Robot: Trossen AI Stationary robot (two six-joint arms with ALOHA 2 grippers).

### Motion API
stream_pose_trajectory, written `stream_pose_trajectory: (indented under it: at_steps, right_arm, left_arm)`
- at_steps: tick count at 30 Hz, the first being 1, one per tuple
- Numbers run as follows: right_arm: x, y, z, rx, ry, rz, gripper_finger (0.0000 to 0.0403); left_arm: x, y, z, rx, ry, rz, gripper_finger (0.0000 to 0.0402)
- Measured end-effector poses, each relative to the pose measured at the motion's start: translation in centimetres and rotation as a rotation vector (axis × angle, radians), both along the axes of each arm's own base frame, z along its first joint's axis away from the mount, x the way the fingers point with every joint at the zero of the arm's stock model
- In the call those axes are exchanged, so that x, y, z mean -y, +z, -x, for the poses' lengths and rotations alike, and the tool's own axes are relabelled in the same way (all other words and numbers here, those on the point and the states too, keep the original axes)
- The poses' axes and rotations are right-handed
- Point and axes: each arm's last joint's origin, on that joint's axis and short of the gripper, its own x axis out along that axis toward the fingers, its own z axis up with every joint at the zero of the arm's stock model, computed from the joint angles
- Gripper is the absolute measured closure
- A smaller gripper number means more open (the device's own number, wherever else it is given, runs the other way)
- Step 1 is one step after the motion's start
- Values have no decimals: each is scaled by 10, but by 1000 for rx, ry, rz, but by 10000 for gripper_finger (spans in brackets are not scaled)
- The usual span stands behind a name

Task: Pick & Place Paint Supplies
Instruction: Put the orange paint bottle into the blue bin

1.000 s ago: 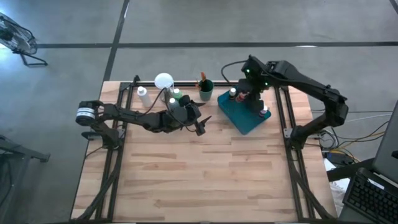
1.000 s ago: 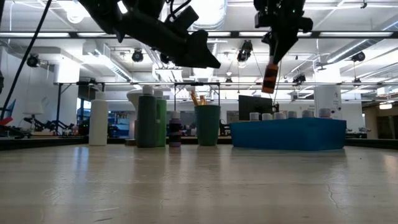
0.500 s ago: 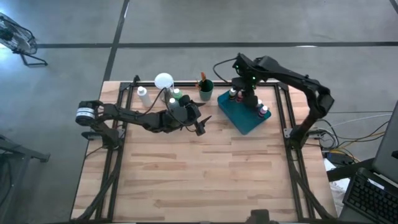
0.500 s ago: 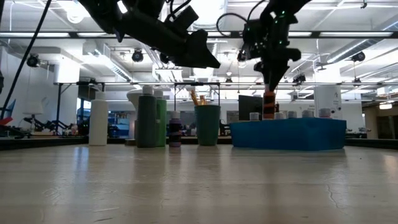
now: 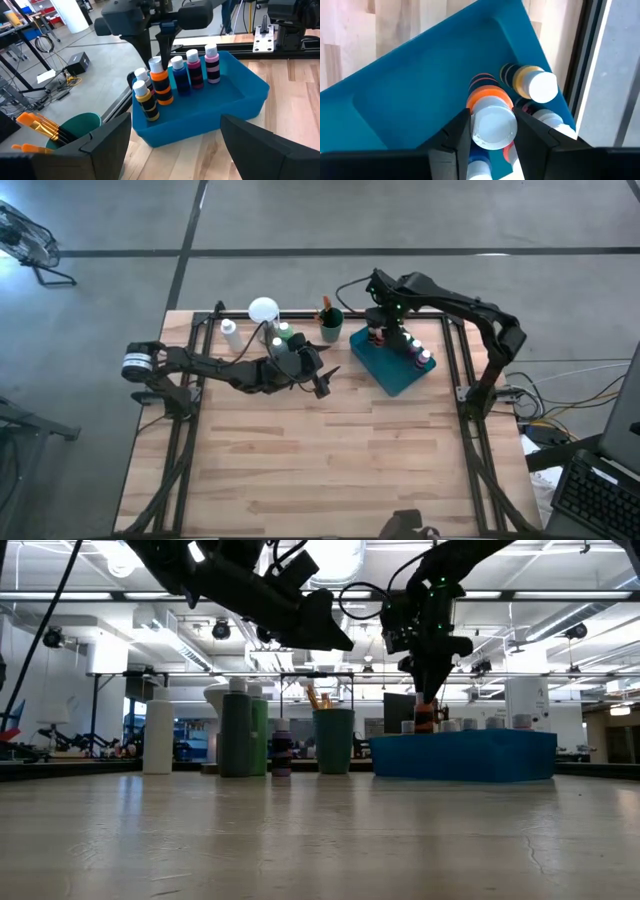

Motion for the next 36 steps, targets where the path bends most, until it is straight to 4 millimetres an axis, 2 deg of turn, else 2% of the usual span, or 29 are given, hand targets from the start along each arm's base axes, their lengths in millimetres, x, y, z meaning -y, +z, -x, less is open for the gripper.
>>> stream_pose_trajectory:
  at_steps: [10, 22, 36]
  right_arm:
    - [5, -8, -1, -14, 12, -8, 287]
    - [6, -29, 3, -20, 20, -11, 287]
    - [12, -39, 9, -16, 23, -2, 287]
  left_arm:
    - [0, 0, 0, -1, 0, -2, 92]
    - [0, 0, 0, -2, 0, -2, 92]
    - [0, 0, 0, -1, 0, -1, 92]
